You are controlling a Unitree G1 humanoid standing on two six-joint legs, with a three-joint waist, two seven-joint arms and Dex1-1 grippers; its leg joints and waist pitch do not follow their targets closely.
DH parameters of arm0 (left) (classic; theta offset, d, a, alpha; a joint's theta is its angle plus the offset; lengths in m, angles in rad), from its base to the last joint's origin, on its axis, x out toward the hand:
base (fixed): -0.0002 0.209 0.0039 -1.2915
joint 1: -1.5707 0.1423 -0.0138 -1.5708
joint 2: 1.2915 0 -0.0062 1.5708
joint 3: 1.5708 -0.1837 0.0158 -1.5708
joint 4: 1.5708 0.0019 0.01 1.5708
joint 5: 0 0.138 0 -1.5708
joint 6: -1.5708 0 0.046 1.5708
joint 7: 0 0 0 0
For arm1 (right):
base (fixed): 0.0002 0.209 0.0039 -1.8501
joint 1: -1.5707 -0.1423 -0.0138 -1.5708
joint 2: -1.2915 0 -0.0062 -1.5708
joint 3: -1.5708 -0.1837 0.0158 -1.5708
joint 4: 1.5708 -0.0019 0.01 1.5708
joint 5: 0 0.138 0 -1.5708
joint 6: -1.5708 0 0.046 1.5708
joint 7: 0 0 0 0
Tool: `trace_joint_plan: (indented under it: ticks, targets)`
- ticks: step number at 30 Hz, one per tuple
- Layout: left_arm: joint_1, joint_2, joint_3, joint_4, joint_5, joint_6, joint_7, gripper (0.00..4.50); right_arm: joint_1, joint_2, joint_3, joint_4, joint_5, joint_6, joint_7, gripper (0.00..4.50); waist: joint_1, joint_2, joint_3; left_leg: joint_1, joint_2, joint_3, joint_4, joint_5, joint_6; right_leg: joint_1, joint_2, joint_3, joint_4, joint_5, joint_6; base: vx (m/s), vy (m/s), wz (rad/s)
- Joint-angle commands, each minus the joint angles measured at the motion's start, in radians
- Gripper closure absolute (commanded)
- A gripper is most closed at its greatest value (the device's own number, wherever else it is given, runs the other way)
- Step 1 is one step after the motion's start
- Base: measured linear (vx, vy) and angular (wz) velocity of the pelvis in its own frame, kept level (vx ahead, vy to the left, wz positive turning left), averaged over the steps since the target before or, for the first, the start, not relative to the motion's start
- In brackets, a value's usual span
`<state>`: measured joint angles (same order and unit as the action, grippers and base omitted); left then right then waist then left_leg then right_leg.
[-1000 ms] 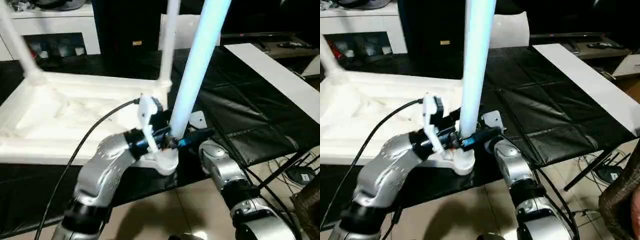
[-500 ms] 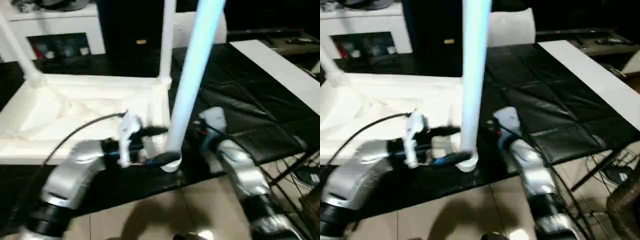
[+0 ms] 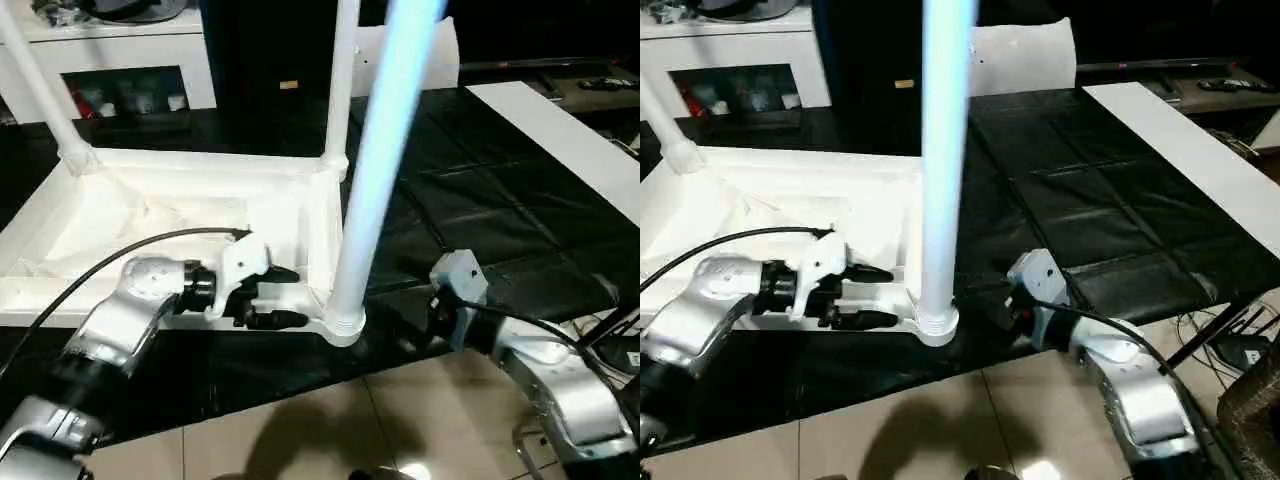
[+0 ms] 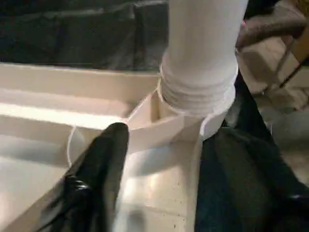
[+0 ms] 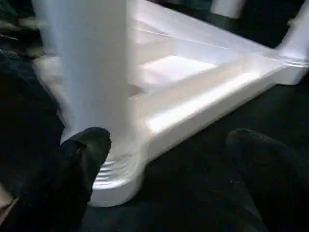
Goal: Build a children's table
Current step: Rotate table base
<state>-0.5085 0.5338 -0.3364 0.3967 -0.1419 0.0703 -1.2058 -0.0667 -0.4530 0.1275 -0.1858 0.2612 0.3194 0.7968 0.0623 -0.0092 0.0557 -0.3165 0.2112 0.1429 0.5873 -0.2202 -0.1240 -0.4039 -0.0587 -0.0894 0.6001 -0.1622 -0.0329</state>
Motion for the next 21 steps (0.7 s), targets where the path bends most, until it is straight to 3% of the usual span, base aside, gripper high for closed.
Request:
trace_joint_plan:
  ticks: [1, 5, 9, 17, 20, 21]
  targets:
    - [-0.017, -0.002, -0.016, 0.040, 0.024, -0.016, -0.025, 1.61, 0.011, -0.026, -0.002, -0.056, 0.041, 0.038, 0.041, 0.00, 0.008, 0.004, -0.062, -0.022, -0.001, 0.015, -0.063, -0.141, 0.062, 0.070, -0.061, 0.053, -0.084, -0.352, -0.090, 0.000, 0.000, 0.00]
    - [-0.035, -0.007, -0.025, 0.100, 0.041, -0.032, -0.051, 1.98, 0.033, -0.067, -0.002, -0.108, 0.089, 0.079, 0.097, 0.00, 0.011, 0.005, -0.061, -0.021, 0.000, 0.014, -0.063, -0.156, 0.055, 0.063, -0.063, 0.048, -0.095, -0.423, -0.069, 0.000, 0.000, 0.00]
    - [-0.053, -0.012, -0.024, 0.153, 0.058, -0.071, -0.038, 2.22, 0.038, -0.089, -0.016, -0.125, 0.110, 0.107, 0.115, 0.00, 0.013, -0.001, -0.062, -0.023, -0.002, 0.014, -0.062, -0.145, 0.059, 0.063, -0.063, 0.047, -0.097, -0.436, -0.053, 0.000, 0.000, 0.00]
    - [-0.072, -0.032, -0.010, 0.207, 0.069, -0.104, -0.045, 2.95, 0.036, -0.108, -0.020, -0.127, 0.117, 0.122, 0.119, 0.00, 0.031, -0.002, -0.063, -0.022, 0.003, 0.015, -0.063, -0.132, 0.052, 0.061, -0.068, 0.048, -0.092, -0.418, -0.057, 0.000, 0.000, 0.00]
    - [-0.080, -0.030, -0.012, 0.231, 0.076, -0.118, -0.060, 3.10, 0.036, -0.114, -0.019, -0.127, 0.120, 0.126, 0.119, 0.00, 0.032, -0.003, -0.062, -0.023, 0.001, 0.015, -0.063, -0.134, 0.053, 0.061, -0.067, 0.046, -0.097, -0.441, -0.044, 0.000, 0.000, 0.00]
    - [-0.080, -0.030, -0.012, 0.231, 0.076, -0.118, -0.060, 3.35, 0.036, -0.114, -0.019, -0.127, 0.120, 0.126, 0.119, 0.00, 0.031, -0.003, -0.061, -0.022, 0.001, 0.014, -0.064, -0.141, 0.051, 0.061, -0.068, 0.046, -0.098, -0.452, -0.040, 0.000, 0.000, 0.00]
